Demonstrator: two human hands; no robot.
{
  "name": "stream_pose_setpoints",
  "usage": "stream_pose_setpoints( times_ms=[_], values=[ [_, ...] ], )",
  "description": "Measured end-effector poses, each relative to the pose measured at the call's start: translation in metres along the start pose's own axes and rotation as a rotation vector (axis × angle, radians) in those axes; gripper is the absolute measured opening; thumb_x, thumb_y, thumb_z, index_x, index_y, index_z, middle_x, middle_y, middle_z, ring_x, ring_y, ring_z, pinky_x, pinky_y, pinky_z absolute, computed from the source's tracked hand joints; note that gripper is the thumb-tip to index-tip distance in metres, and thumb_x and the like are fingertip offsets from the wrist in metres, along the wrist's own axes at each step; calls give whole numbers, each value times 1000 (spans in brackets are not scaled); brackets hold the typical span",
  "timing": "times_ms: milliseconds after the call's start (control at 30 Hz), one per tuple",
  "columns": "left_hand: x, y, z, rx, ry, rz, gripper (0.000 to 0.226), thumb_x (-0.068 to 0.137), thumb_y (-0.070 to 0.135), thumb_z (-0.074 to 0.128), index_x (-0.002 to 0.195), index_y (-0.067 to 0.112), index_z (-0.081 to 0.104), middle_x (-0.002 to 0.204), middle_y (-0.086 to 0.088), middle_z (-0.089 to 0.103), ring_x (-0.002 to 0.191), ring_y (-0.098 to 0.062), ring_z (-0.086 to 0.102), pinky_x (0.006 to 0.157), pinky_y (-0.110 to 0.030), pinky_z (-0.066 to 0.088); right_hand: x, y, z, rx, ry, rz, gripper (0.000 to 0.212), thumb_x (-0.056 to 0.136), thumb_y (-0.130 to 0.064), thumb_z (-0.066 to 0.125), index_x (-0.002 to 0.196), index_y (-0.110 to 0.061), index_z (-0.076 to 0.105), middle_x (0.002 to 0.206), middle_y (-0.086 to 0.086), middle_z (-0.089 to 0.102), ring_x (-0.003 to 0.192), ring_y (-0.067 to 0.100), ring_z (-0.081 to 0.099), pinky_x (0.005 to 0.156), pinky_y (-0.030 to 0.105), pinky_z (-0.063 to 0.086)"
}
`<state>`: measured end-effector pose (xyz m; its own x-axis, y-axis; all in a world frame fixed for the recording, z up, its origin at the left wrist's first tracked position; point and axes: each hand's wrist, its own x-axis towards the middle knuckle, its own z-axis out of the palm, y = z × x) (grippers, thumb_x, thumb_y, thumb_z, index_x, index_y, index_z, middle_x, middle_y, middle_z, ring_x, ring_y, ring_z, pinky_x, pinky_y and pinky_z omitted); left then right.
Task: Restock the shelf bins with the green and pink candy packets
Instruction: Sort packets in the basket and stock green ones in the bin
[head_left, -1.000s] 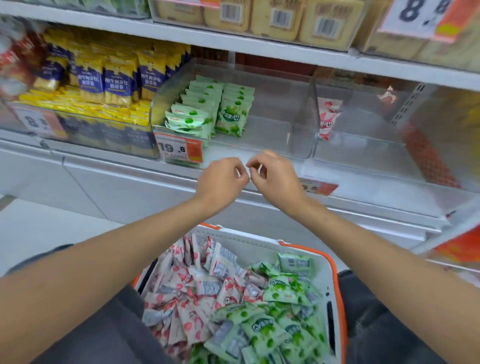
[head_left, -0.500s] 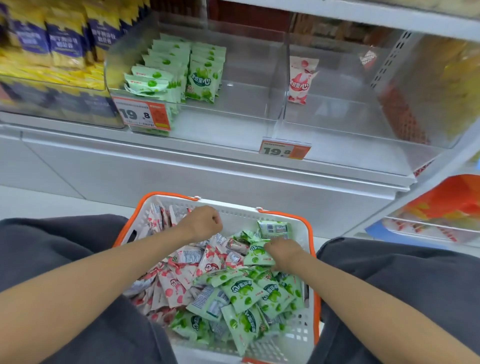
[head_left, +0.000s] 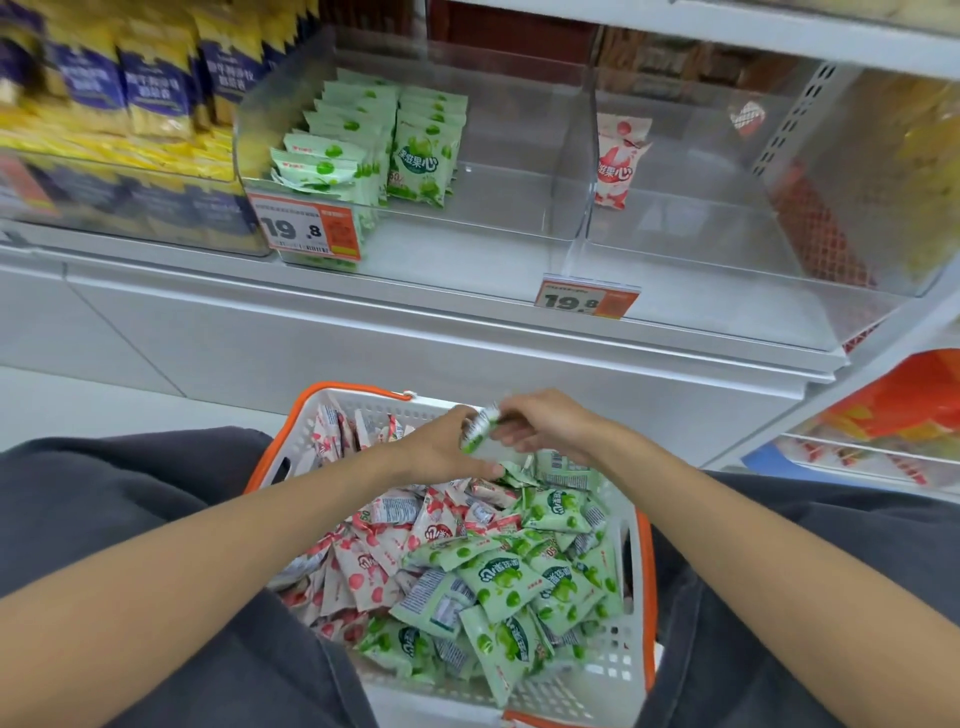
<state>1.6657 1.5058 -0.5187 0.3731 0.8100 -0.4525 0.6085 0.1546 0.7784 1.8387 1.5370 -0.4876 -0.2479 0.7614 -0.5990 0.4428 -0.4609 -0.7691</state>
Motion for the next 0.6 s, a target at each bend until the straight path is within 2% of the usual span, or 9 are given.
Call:
stream_pose_setpoints(
  times_ms=[67,133,200,267,333,400,467,533,600],
  values=[
    [3,4,0,-52,143,97,53,87,19,73,135,19,49,126,0,60,118,-21,57,98,-35,47,-6,-15,1,130,-8,-65,30,99,-26,50,106,-1,66,95,11,69,80,19,61,72,27,52],
    [5,9,-6,-213,232,47,36,90,8,67,124,16,57,115,-5,67,107,-25,64,90,-39,54,-8,-21,-1,155,129,-108,22,97,-23,53,95,-5,66,89,10,66,78,20,58,73,29,50],
    [6,15,-14,-425,208,-34,34,90,1,64,120,14,57,112,-8,68,100,-23,66,84,-34,58,-6,-21,-6,85,253,-121,14,94,-22,56,90,-9,59,87,10,58,78,21,54,73,33,47],
    [5,21,-21,-584,151,-76,33,89,-2,63,118,14,57,113,-10,67,98,-19,66,78,-29,58,-7,-18,-7,59,197,-97,21,94,-26,59,105,-8,59,94,6,59,84,20,58,76,32,51],
    [3,29,-25,-666,169,-92,27,90,10,62,117,15,59,116,-9,66,103,-19,64,75,-29,57,-8,-17,-1,88,119,-120,25,94,-20,61,113,-3,60,98,6,64,86,19,62,79,33,55],
    [1,37,-26,-577,291,-76,24,95,37,58,113,22,63,111,-1,66,101,-16,63,75,-30,54,-11,-20,5,88,130,-201,13,94,-15,62,105,-10,62,96,5,67,85,18,65,83,36,55],
    [0,42,-29,-375,489,-14,40,97,54,45,94,19,66,87,2,65,80,-14,60,68,-30,46,-13,-24,9,116,100,-257,5,93,-15,63,97,-14,61,87,1,68,79,15,66,80,34,56],
    [0,42,-33,-278,669,53,51,100,52,39,66,15,51,62,2,48,59,-15,46,57,-31,35,-14,-27,11,131,36,-293,6,93,-18,65,96,-15,61,80,-4,68,75,11,67,73,28,57],
    [3,40,-38,-239,738,91,53,101,48,39,59,15,39,57,2,40,56,-16,39,54,-33,29,-15,-31,12,164,25,-323,8,92,-18,65,98,-12,63,75,-5,70,71,9,68,68,25,57]
  ],
)
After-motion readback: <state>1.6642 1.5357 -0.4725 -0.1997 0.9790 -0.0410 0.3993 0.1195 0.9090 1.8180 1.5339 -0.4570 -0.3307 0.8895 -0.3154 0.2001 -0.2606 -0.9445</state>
